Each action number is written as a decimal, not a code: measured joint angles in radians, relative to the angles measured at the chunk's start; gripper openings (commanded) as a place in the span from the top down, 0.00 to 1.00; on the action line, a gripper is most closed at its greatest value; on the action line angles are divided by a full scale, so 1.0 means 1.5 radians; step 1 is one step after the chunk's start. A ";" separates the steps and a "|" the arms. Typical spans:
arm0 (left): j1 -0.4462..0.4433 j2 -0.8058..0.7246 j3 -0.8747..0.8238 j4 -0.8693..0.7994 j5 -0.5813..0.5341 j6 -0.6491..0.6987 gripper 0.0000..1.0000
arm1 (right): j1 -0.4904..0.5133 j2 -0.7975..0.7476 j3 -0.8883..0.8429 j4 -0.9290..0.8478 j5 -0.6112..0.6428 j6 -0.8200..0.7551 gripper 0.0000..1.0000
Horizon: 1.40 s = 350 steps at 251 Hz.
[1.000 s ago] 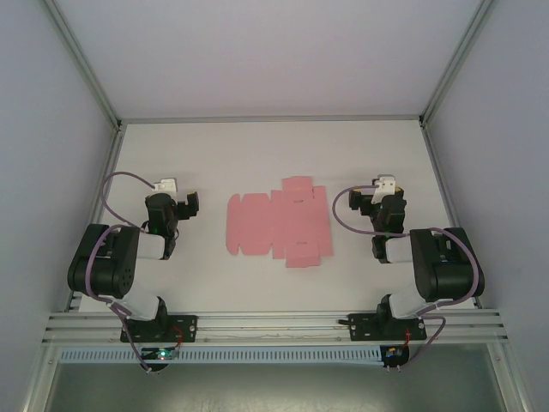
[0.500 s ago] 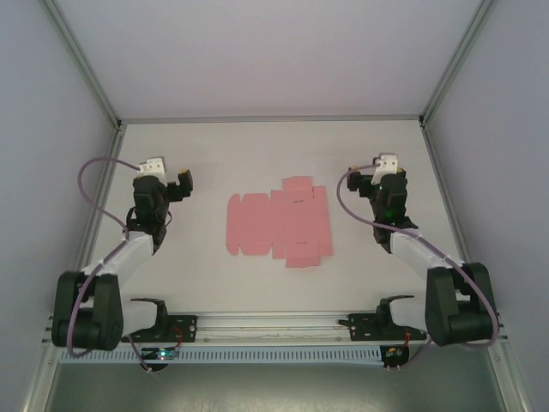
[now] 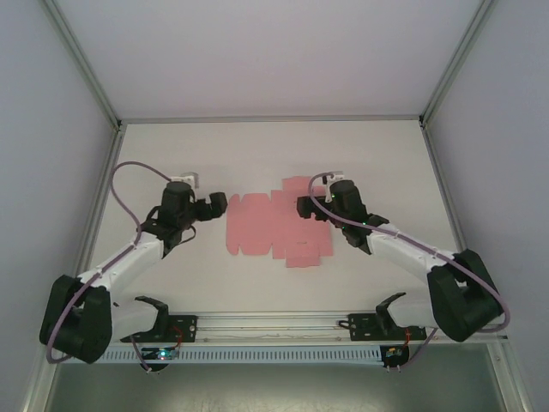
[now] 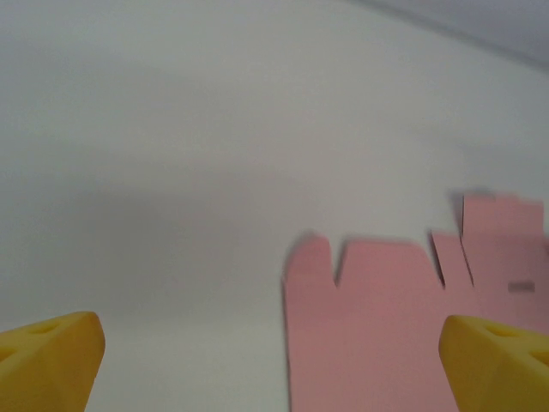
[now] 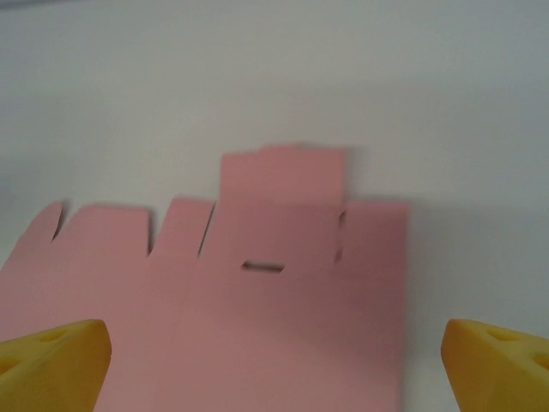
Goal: Assemble paper box
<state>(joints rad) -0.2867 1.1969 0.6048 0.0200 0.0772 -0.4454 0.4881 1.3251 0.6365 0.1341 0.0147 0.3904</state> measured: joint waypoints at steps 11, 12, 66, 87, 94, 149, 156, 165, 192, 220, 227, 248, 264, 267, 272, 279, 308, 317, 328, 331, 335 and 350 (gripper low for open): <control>-0.016 0.016 0.004 -0.010 0.001 -0.004 0.00 | 0.005 0.020 0.000 0.001 -0.012 0.006 0.02; -0.018 0.018 0.004 -0.011 0.001 -0.005 0.00 | 0.005 0.022 0.000 0.001 -0.013 0.006 0.02; -0.042 0.077 0.007 -0.014 0.019 -0.029 0.00 | 0.007 0.116 -0.001 0.004 -0.032 0.036 0.02; -0.043 0.098 0.014 -0.015 0.030 -0.035 0.00 | 0.007 0.145 -0.002 0.005 -0.038 0.040 0.02; -0.044 0.106 0.018 -0.015 0.034 -0.036 0.00 | 0.007 0.153 -0.002 0.007 -0.039 0.041 0.02; -0.045 0.132 0.035 -0.015 0.066 -0.039 0.00 | -0.002 0.181 -0.003 0.057 -0.036 0.058 0.02; -0.045 0.132 0.035 -0.015 0.070 -0.039 0.00 | -0.005 0.183 -0.003 0.062 -0.036 0.060 0.02; -0.045 0.133 0.036 -0.015 0.074 -0.039 0.00 | -0.007 0.184 -0.004 0.067 -0.036 0.063 0.02; -0.045 0.142 0.037 -0.014 0.093 -0.044 0.00 | -0.013 0.188 -0.012 0.091 -0.036 0.069 0.02; -0.045 0.169 0.040 -0.011 0.107 -0.054 0.00 | -0.017 0.195 -0.019 0.116 -0.036 0.070 0.02; -0.045 0.176 0.040 -0.010 0.110 -0.056 0.00 | -0.018 0.197 -0.020 0.122 -0.036 0.071 0.02; -0.045 0.196 0.040 -0.003 0.125 -0.062 0.00 | -0.023 0.203 -0.024 0.140 -0.039 0.073 0.02; -0.045 0.206 0.040 0.007 0.139 -0.069 0.00 | -0.027 0.204 -0.029 0.154 -0.042 0.074 0.02; -0.045 0.208 0.040 0.009 0.141 -0.071 0.00 | -0.028 0.204 -0.030 0.157 -0.043 0.075 0.02; -0.045 0.210 0.040 0.014 0.146 -0.073 0.00 | -0.028 0.204 -0.033 0.162 -0.045 0.075 0.02; -0.045 0.214 0.040 0.021 0.153 -0.076 0.00 | -0.030 0.204 -0.035 0.168 -0.046 0.075 0.02; -0.045 0.228 0.040 0.056 0.183 -0.086 0.00 | -0.032 0.204 -0.044 0.188 -0.054 0.075 0.02; -0.045 0.233 0.040 0.069 0.196 -0.091 0.00 | -0.032 0.204 -0.046 0.192 -0.056 0.075 0.02; -0.045 0.239 0.040 0.083 0.211 -0.095 0.00 | -0.032 0.204 -0.047 0.196 -0.056 0.075 0.02; -0.045 0.240 0.040 0.087 0.214 -0.096 0.01 | -0.033 0.204 -0.048 0.196 -0.056 0.075 0.02; -0.045 0.241 0.040 0.093 0.220 -0.098 0.01 | -0.033 0.204 -0.048 0.197 -0.057 0.075 0.02; -0.045 0.242 0.040 0.108 0.229 -0.106 0.03 | -0.035 0.204 -0.050 0.202 -0.059 0.075 0.02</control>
<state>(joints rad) -0.3542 1.5597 0.6647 0.1814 0.4206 -0.6041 0.4358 1.6314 0.5613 0.4370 -0.0734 0.5034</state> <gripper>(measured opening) 0.985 0.983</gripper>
